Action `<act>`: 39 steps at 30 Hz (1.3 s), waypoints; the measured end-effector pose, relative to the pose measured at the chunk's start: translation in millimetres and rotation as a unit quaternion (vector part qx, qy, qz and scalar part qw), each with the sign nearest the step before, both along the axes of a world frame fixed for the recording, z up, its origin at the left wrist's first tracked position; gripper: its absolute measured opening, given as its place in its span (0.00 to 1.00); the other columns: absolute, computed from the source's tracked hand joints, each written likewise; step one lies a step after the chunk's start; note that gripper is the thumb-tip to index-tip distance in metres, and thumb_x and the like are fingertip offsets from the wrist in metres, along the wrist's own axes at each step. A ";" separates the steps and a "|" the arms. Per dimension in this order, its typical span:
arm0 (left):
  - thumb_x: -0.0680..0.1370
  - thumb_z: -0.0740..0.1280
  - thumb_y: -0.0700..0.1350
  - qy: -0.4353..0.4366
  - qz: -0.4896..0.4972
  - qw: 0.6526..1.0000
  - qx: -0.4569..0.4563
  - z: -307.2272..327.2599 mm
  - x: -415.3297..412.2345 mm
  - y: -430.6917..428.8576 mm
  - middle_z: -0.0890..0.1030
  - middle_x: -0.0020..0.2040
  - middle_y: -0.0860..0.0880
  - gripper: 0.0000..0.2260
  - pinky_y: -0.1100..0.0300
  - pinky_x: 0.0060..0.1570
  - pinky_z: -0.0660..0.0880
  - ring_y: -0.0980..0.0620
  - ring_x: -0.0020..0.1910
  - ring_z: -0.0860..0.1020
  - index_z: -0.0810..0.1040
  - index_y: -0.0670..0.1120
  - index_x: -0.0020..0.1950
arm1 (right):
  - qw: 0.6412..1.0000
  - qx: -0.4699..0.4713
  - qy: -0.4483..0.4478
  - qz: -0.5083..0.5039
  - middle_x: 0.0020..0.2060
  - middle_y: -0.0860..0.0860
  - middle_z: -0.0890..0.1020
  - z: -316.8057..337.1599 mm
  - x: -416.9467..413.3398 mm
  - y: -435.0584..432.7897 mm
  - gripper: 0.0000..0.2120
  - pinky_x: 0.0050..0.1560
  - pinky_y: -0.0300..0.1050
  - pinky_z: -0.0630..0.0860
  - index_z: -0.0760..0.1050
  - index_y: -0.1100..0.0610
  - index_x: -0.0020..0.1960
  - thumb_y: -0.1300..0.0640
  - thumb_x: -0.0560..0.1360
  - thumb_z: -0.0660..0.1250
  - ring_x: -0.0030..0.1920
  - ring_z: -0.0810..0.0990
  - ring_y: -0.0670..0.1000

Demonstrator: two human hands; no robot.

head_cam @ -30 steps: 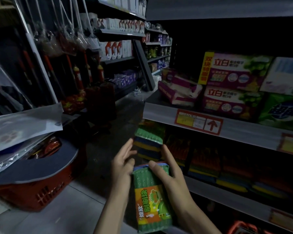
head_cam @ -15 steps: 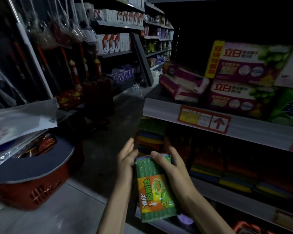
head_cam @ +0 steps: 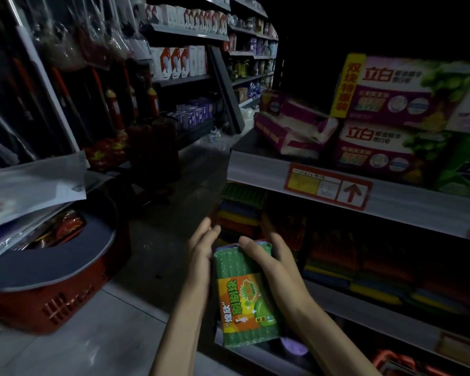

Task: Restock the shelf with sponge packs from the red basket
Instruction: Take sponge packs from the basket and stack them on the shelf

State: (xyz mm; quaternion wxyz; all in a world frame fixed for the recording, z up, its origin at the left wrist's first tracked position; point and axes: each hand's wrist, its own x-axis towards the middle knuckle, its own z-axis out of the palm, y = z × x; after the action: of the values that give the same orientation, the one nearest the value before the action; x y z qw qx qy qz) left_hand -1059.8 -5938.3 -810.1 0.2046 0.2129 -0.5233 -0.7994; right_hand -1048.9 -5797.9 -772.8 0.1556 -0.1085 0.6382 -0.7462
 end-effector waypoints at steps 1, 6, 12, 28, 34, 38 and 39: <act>0.82 0.65 0.39 0.001 0.002 1.000 0.001 0.0 0.3 0.6 0.73 0.68 0.49 0.21 0.72 0.41 0.74 0.54 0.63 0.73 0.71 0.44 0.75 | 1.000 -0.004 -0.001 -0.005 0.46 0.52 0.83 -2.3 -0.7 0.2 0.14 0.40 0.39 0.82 0.74 0.48 0.55 0.49 0.75 0.76 0.40 0.86 0.45; 0.80 0.68 0.40 0.006 0.002 1.000 0.025 -1.9 -1.1 2.2 0.72 0.67 0.51 0.23 0.67 0.41 0.74 0.57 0.56 0.77 0.71 0.47 0.75 | 0.999 0.035 0.014 -0.018 0.55 0.54 0.84 -4.6 -0.3 -3.9 0.34 0.50 0.48 0.83 0.69 0.50 0.72 0.42 0.71 0.77 0.50 0.87 0.50; 0.79 0.70 0.41 0.014 0.001 1.000 0.027 -4.2 -3.4 2.7 0.70 0.68 0.51 0.27 0.63 0.44 0.72 0.52 0.64 0.74 0.68 0.47 0.77 | 0.998 0.043 0.038 -0.015 0.51 0.51 0.85 -4.2 -3.0 -2.1 0.19 0.44 0.39 0.81 0.74 0.46 0.63 0.47 0.75 0.74 0.47 0.87 0.46; 0.75 0.74 0.53 0.011 -0.020 0.999 -0.046 -2.0 6.7 -0.8 0.71 0.74 0.49 0.30 0.50 0.69 0.72 0.50 0.71 0.72 0.70 0.54 0.76 | 0.996 0.056 0.070 -0.030 0.41 0.43 0.85 -9.3 -3.3 4.8 0.09 0.40 0.34 0.79 0.74 0.41 0.50 0.50 0.76 0.74 0.43 0.86 0.41; 0.82 0.67 0.43 0.007 -0.015 0.994 -0.104 6.9 18.3 0.0 0.76 0.58 0.57 0.22 0.64 0.49 0.71 0.54 0.61 0.77 0.71 0.52 0.76 | 0.993 0.071 0.093 -0.019 0.38 0.20 0.77 -3.5 7.7 12.2 0.16 0.40 0.25 0.74 0.67 0.34 0.53 0.51 0.78 0.71 0.43 0.80 0.27; 0.82 0.65 0.40 0.005 -0.008 0.987 -0.162 21.7 37.3 0.0 0.79 0.65 0.51 0.18 0.68 0.49 0.71 0.49 0.63 0.78 0.76 0.53 0.71 | 0.994 0.055 0.093 -0.022 0.47 0.18 0.75 -1.1 18.9 25.1 0.20 0.45 0.24 0.73 0.68 0.36 0.65 0.48 0.77 0.71 0.47 0.76 0.23; 0.82 0.65 0.38 0.009 -0.009 0.983 -0.182 27.4 44.5 1.3 0.79 0.65 0.50 0.18 0.71 0.47 0.72 0.51 0.61 0.79 0.77 0.52 0.70 | 0.994 0.049 0.096 -0.029 0.57 0.22 0.74 -0.7 22.6 29.4 0.27 0.51 0.27 0.73 0.67 0.39 0.72 0.45 0.76 0.72 0.52 0.76 0.25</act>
State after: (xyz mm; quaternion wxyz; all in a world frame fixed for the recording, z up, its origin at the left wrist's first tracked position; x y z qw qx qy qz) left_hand -1015.3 -5937.0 -782.7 0.2376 0.1600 -0.6601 -0.6945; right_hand -1026.4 -5768.5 -773.5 0.0771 -0.1532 0.6888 -0.7044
